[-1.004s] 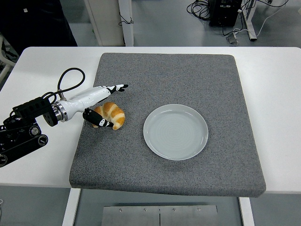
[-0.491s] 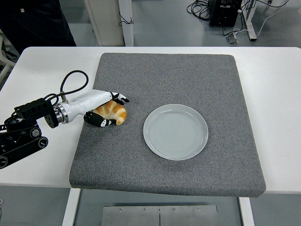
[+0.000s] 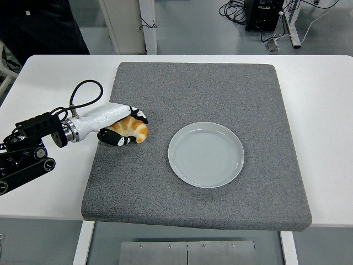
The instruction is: Place the bread on the plate
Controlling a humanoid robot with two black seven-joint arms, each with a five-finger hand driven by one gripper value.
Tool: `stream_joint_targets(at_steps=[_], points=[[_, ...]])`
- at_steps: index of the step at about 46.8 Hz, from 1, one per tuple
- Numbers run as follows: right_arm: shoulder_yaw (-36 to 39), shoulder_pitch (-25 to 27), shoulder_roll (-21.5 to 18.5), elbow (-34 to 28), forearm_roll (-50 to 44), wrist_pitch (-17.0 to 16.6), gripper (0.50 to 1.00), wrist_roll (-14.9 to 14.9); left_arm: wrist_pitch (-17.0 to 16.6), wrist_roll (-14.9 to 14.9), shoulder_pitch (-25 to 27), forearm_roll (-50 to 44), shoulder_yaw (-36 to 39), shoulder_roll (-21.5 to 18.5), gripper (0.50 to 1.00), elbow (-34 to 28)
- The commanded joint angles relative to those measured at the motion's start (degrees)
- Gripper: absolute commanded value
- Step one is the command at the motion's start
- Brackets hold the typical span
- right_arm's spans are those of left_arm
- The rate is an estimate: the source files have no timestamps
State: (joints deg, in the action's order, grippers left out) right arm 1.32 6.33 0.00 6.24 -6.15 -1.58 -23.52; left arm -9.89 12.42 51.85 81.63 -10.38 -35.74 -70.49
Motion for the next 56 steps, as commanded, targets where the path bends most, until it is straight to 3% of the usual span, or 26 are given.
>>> stream_joint_targets(at_steps=[1, 24, 39, 48, 56], points=[[0.0, 0.0, 0.0, 0.0, 0.0, 0.0, 1.0, -0.04, -0.04, -0.03, 0.62, -0.25, -0.08, -0.03, 0.56, 0.01], [0.0, 0.0, 0.0, 0.0, 0.0, 0.0, 1.0, -0.04, 0.66, -0.03, 6.77, -0.86, -4.03, -0.64, 0.56, -0.08], [0.0, 0.0, 0.0, 0.0, 0.0, 0.0, 1.0, 0.05, 4.18, -0.12, 9.85, -0.77, -7.38, -0.64, 0.56, -0.17], [0.0, 0.0, 0.0, 0.0, 0.0, 0.0, 1.0, 0.05, 4.7, -0.29, 13.19, -0.77, -7.29, -0.73, 0.563, -0.17], [0.0, 0.0, 0.0, 0.0, 0.0, 0.0, 1.0, 0.05, 7.61, -0.73, 17.58, -0.86, -7.2, -0.64, 0.563, -0.17]])
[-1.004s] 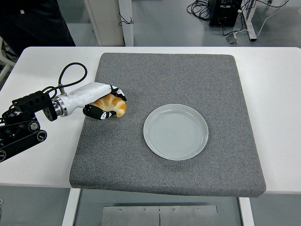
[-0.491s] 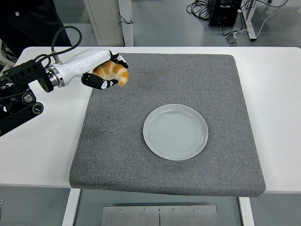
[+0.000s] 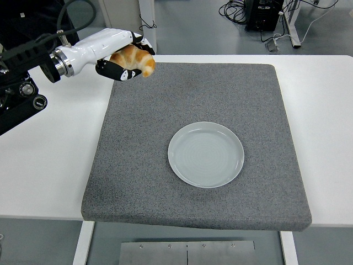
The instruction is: Place the bread on the plate
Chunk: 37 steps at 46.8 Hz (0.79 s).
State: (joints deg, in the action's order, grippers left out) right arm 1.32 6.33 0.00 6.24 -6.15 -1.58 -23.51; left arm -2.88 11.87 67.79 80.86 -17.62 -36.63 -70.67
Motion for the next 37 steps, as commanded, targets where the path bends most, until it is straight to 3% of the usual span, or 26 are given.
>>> stream_joint_targets(at_steps=[1, 23, 37], points=[[0.0, 0.0, 0.0, 0.0, 0.0, 0.0, 1.0, -0.04, 0.59, -0.27, 2.25, -0.08, 0.04, 0.33, 0.563, -0.08], [0.0, 0.0, 0.0, 0.0, 0.0, 0.0, 1.0, -0.04, 1.64, -0.53, 5.25, 0.27, 0.65, 5.42, 0.571, -0.7], [0.0, 0.0, 0.0, 0.0, 0.0, 0.0, 1.0, -0.04, 2.26, -0.53, 5.68, 0.88, 1.53, 11.31, 0.575, -0.7]])
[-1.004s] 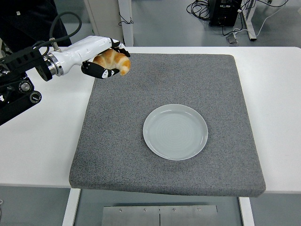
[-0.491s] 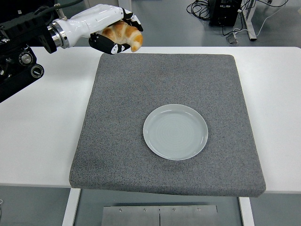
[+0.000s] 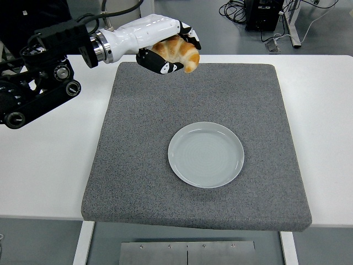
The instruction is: Place the bread on the plate
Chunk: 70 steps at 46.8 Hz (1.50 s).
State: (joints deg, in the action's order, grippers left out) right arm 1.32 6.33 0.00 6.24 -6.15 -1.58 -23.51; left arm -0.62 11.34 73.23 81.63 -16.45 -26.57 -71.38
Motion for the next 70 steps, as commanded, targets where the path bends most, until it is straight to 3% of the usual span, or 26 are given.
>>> stream_joint_targets(at_steps=[1, 18, 40, 59, 70], points=[[0.0, -0.01, 0.0, 0.0, 0.0, 0.0, 1.0, 0.04, 0.0, 0.0, 0.51, 0.11, 0.63, 1.78, 0.575, 0.01], [0.0, -0.01, 0.0, 0.0, 0.0, 0.0, 1.0, -0.04, 0.0, -0.09, 4.56, 0.72, 5.29, 8.38, 0.575, 0.01], [0.0, -0.01, 0.0, 0.0, 0.0, 0.0, 1.0, -0.04, -0.7, -0.18, 1.04, 5.38, 7.84, 12.42, 0.575, 0.63], [0.0, -0.01, 0.0, 0.0, 0.0, 0.0, 1.0, -0.04, -4.83, 0.08, -4.76, 9.86, 9.07, 12.33, 0.575, 1.07], [0.0, -0.01, 0.0, 0.0, 0.0, 0.0, 1.0, 0.04, -10.37, 0.08, -5.99, 9.78, 14.61, 12.42, 0.575, 2.91]])
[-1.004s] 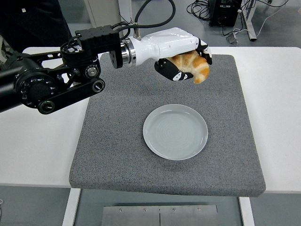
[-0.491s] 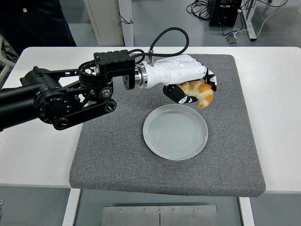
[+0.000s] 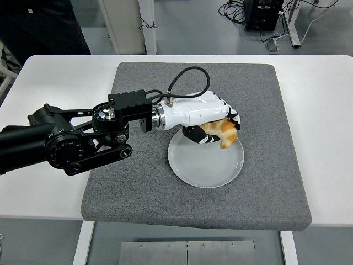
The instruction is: Place the bread on the plate
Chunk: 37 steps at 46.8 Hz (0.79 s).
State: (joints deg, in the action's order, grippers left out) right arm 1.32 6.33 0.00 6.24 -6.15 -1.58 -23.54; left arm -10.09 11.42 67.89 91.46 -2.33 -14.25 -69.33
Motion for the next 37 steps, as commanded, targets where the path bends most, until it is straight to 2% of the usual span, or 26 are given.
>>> stream_joint_targets(at_steps=[1, 31, 37], points=[[0.0, 0.0, 0.0, 0.0, 0.0, 0.0, 1.0, -0.01, -1.07, 0.01, -0.82, -0.05, 0.49, 0.01, 0.575, 1.04], [0.0, 0.0, 0.0, 0.0, 0.0, 0.0, 1.0, -0.01, -2.39, 0.19, -3.55, -0.05, 1.72, 0.8, 0.575, 2.8], [0.0, 0.0, 0.0, 0.0, 0.0, 0.0, 1.0, 0.07, -4.59, 0.19, -3.55, -0.14, 4.79, 0.8, 0.575, 3.68]])
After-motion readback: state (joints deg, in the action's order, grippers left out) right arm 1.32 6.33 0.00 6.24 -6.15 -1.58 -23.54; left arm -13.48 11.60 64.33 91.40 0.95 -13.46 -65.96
